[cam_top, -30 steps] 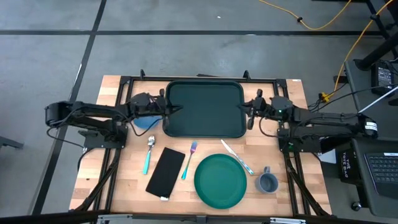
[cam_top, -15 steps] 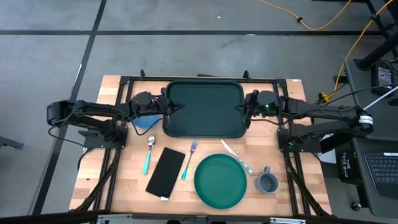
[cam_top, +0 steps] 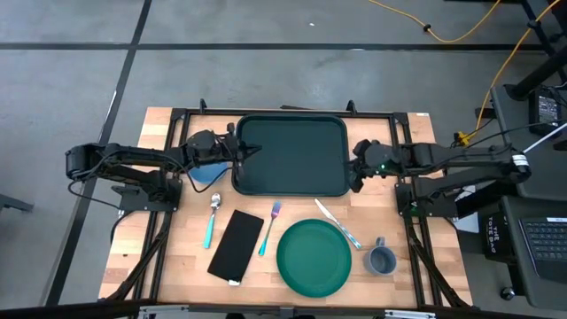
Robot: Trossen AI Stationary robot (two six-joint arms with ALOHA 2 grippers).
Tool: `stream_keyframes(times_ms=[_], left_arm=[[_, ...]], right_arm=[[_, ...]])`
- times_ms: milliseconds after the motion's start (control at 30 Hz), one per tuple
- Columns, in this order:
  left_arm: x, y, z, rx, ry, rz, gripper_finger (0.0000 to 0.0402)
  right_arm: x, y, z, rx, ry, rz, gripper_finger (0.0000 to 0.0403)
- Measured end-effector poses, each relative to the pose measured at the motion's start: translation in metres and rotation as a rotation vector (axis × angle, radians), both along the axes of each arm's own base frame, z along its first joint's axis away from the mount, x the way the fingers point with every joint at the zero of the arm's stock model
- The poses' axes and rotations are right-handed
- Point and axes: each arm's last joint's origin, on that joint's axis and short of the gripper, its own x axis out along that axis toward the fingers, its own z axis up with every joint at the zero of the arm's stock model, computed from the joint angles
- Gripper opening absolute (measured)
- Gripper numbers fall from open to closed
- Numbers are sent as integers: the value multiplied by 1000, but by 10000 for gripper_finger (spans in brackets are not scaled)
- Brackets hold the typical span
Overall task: Set up tray
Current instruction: Put the gray cup on the top left of the black serving tray
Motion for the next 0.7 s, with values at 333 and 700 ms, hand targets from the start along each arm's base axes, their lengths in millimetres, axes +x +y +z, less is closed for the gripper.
stream_keyframes(times_ms=[333,700], left_arm=[[0,0,-1,-4,10,-7,4],[0,0,-1,77,36,-20,4]], right_arm=[[-16,28,-3,134,100,-96,12],[-25,50,-5,244,111,-121,7]])
